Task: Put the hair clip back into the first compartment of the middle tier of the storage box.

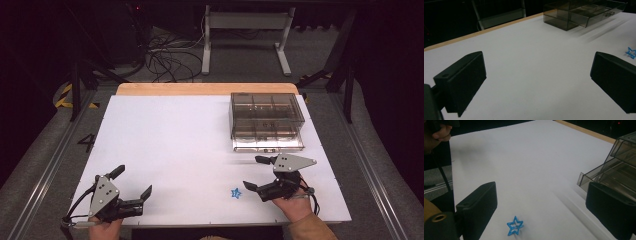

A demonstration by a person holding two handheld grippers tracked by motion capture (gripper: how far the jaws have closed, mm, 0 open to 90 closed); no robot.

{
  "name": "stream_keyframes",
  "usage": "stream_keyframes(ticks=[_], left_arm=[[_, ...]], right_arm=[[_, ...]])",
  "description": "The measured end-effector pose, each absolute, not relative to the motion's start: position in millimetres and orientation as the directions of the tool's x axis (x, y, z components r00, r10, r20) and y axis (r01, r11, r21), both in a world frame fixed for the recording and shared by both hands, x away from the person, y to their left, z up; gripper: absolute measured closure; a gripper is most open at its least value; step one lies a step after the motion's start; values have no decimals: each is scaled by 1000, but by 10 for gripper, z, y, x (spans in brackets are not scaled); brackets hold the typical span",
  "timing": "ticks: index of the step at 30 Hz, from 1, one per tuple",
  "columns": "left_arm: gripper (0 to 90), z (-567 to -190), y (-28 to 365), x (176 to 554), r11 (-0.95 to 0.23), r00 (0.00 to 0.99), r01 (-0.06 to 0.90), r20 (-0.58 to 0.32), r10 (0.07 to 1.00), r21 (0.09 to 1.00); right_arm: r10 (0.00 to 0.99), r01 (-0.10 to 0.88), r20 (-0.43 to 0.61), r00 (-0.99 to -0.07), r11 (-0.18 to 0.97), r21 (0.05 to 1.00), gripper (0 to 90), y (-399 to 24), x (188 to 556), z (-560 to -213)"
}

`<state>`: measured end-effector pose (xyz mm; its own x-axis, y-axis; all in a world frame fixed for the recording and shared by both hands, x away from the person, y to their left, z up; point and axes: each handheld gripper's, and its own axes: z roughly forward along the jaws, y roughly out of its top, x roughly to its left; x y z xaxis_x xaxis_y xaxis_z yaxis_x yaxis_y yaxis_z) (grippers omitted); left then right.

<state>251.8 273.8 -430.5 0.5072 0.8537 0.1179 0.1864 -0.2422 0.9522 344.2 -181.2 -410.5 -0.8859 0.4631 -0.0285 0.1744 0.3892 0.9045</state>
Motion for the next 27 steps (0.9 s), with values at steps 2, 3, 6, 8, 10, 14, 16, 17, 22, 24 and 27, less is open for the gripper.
stream_keyframes(ticks=[2, 3, 6, 8, 10, 14, 16, 17, 22, 24, 27], left_arm=[[10, -4304, 2738, 2517, -243, 507, 186, 119, 854, 952], [10, -4304, 2737, 2516, -243, 506, 185, 120, 854, 952], [10, -4300, 2743, 2511, -243, 504, 182, 122, 855, 953], [10, -4299, 2748, 2517, -248, 504, 178, 128, 854, 952], [10, -4302, 2744, 2516, -244, 503, 182, 123, 855, 953], [11, -4296, 2748, 2506, -244, 500, 178, 126, 857, 953], [11, -4295, 2752, 2502, -239, 499, 178, 121, 858, 955], [11, -4295, 2754, 2504, -239, 497, 177, 123, 859, 955], [11, -4295, 2749, 2502, -240, 498, 179, 122, 858, 954], [12, -4295, 2751, 2504, -239, 499, 179, 121, 858, 954], [12, -4296, 2752, 2505, -238, 499, 181, 120, 859, 954]], right_arm=[[454, 178, -25, -891, 399, 900, 109, -1763, 3453, -4106], [454, 178, -25, -891, 399, 900, 109, -1763, 3453, -4106], [441, 172, -34, -897, 418, 892, 109, -1699, 3454, -4109], [439, 168, -38, -898, 421, 891, 108, -1689, 3455, -4108], [438, 164, -44, -898, 426, 890, 107, -1677, 3455, -4102], [441, 176, -32, -897, 421, 890, 110, -1706, 3461, -4076], [438, 195, -1, -899, 403, 894, 115, -1731, 3473, -4071], [435, 218, 36, -900, 378, 900, 120, -1758, 3485, -4065], [445, 217, 12, -895, 412, 885, 162, -1765, 3475, -4068], [443, 220, -1, -897, 446, 868, 194, -1737, 3466, -4089], [443, 217, -23, -896, 484, 848, 222, -1700, 3457, -4112]])
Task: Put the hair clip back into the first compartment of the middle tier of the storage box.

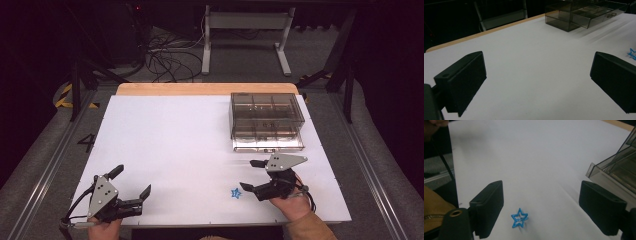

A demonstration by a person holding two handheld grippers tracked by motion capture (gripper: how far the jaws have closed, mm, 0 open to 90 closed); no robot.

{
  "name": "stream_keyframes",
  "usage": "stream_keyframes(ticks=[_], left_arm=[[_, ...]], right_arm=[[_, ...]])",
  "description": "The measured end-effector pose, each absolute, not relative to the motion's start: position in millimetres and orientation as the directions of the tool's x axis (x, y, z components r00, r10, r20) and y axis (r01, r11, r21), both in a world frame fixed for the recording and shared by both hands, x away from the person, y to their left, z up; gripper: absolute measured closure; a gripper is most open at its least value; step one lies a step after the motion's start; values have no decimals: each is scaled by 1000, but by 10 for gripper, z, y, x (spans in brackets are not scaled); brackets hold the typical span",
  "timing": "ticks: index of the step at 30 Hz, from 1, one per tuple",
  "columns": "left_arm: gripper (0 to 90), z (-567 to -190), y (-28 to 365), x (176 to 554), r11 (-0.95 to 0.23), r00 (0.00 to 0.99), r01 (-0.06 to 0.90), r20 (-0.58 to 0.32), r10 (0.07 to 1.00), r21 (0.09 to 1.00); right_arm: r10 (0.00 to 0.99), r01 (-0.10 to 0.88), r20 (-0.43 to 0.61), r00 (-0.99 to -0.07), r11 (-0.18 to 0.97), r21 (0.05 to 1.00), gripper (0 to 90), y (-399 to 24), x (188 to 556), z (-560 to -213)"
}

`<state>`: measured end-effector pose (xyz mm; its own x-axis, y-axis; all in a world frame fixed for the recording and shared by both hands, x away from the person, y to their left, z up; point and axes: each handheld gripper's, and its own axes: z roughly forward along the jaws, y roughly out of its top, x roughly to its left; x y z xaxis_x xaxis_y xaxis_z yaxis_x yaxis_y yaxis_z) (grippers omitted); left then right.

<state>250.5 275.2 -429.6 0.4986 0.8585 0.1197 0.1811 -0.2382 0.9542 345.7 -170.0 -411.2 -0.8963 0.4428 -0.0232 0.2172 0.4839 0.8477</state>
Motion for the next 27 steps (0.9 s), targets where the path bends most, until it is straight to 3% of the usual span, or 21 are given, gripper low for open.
stream_keyframes(ticks=[20, 27], left_arm=[[12, -4299, 2750, 2513, -239, 499, 181, 120, 858, 954], [12, -4302, 2746, 2516, -241, 502, 184, 120, 857, 953]], right_arm=[[399, 271, -18, -917, 654, 706, 450, -1408, 3492, -4303], [384, 267, -30, -923, 693, 670, 488, -1347, 3493, -4348]])
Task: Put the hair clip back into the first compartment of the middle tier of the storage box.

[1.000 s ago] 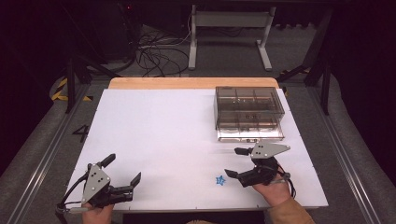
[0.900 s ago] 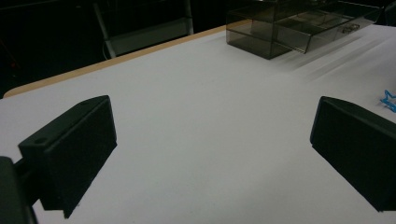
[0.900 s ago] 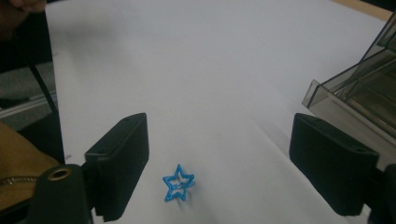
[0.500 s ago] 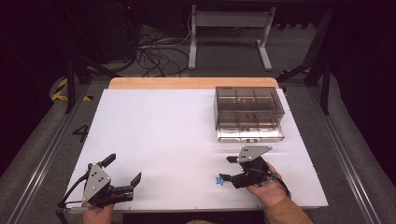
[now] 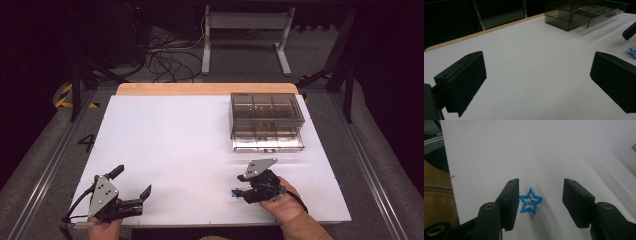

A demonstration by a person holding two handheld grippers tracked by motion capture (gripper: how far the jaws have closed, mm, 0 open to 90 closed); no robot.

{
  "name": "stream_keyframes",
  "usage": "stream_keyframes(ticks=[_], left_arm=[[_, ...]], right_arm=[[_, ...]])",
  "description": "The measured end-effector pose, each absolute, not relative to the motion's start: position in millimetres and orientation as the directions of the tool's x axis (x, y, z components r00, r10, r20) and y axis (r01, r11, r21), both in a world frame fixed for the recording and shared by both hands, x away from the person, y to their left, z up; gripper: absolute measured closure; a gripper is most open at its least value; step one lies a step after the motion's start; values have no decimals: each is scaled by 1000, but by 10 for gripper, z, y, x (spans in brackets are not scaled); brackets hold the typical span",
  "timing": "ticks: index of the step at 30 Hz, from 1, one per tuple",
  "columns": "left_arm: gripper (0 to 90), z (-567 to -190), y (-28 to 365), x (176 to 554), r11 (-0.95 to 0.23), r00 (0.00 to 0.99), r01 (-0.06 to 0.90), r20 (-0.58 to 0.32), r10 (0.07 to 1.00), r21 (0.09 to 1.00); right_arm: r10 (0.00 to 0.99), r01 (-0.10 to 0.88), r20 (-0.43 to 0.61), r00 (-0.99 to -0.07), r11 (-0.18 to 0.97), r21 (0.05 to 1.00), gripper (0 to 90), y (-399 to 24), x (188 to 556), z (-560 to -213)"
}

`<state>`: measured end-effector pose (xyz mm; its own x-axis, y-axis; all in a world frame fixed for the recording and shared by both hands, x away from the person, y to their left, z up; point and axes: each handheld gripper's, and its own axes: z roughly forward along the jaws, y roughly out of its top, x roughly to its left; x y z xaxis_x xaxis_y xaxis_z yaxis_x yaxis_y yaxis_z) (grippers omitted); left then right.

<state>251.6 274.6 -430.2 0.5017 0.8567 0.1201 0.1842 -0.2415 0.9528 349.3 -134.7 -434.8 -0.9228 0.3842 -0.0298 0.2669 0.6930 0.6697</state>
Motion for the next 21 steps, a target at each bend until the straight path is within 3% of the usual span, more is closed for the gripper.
stream_keyframes(ticks=[21], left_arm=[[15, -4306, 2733, 2516, -248, 510, 188, 122, 852, 950]], right_arm=[[366, 297, 4, -931, 749, 592, 677, -1243, 3516, -4446]])
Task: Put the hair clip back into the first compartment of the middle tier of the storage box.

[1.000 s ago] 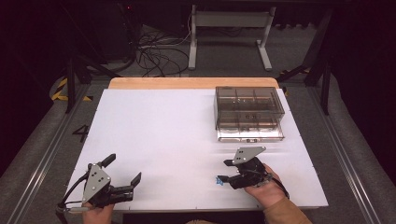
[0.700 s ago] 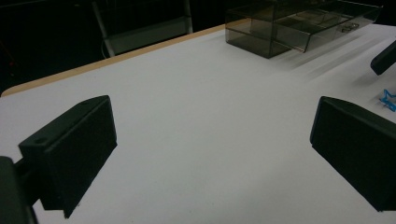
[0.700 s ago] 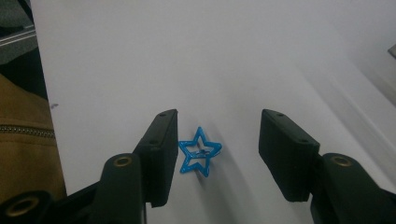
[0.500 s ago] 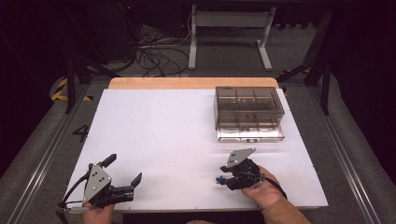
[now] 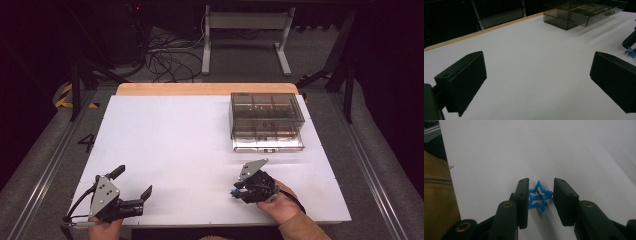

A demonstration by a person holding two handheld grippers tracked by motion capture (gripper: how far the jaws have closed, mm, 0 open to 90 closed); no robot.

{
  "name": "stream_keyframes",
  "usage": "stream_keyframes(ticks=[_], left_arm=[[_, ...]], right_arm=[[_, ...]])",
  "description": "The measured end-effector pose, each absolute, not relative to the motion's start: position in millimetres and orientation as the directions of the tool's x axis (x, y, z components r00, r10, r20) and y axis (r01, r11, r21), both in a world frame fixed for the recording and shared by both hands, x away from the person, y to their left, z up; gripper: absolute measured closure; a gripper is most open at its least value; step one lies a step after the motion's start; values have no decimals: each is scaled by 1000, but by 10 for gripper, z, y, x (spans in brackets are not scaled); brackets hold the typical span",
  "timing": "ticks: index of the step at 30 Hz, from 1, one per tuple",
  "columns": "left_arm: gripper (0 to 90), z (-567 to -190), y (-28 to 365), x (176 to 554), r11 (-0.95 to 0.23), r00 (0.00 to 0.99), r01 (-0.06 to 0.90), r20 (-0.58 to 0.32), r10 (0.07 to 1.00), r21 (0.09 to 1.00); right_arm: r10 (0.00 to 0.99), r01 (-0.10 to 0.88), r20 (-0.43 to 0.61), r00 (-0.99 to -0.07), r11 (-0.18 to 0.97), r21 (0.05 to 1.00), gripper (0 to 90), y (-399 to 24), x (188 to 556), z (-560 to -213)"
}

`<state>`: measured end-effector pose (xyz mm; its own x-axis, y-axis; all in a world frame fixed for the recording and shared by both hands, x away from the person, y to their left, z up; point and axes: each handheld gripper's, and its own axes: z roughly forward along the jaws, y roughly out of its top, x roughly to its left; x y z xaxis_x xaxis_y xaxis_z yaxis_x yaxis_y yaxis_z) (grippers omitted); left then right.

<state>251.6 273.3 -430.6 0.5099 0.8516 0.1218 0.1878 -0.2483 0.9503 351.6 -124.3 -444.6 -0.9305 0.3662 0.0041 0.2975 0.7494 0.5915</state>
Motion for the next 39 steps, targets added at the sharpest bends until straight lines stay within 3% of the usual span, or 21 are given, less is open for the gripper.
stream_keyframes(ticks=[9, 23, 31, 39], left_arm=[[15, -4305, 2732, 2513, -249, 509, 185, 124, 852, 951], [15, -4304, 2730, 2510, -251, 508, 184, 126, 852, 950], [16, -4303, 2729, 2509, -252, 505, 184, 129, 853, 950], [16, -4304, 2729, 2512, -254, 503, 184, 131, 854, 950]], right_arm=[[378, 307, -3, -926, 756, 577, 808, -1226, 3516, -4462], [380, 311, 1, -925, 754, 579, 816, -1229, 3519, -4460], [338, 290, 42, -940, 730, 619, 890, -1254, 3482, -4386], [326, 246, -1, -945, 714, 656, 893, -1264, 3426, -4321]])
